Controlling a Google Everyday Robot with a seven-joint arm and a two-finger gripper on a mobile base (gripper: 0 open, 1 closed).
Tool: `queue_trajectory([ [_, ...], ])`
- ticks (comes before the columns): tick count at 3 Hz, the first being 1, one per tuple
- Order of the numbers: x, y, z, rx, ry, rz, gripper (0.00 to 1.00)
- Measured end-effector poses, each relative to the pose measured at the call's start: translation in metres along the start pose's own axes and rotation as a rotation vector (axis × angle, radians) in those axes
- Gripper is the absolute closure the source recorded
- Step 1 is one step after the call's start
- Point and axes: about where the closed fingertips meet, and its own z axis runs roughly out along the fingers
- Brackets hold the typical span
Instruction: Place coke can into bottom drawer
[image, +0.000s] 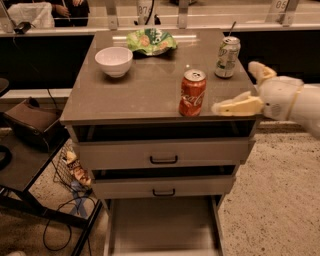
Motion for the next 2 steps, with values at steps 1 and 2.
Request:
queue_trajectory([
  [1,0.021,0.016,0.042,-0.043,0.004,0.024,0.00],
  [2,0.018,0.033,0.074,-0.097,-0.027,0.032,0.00],
])
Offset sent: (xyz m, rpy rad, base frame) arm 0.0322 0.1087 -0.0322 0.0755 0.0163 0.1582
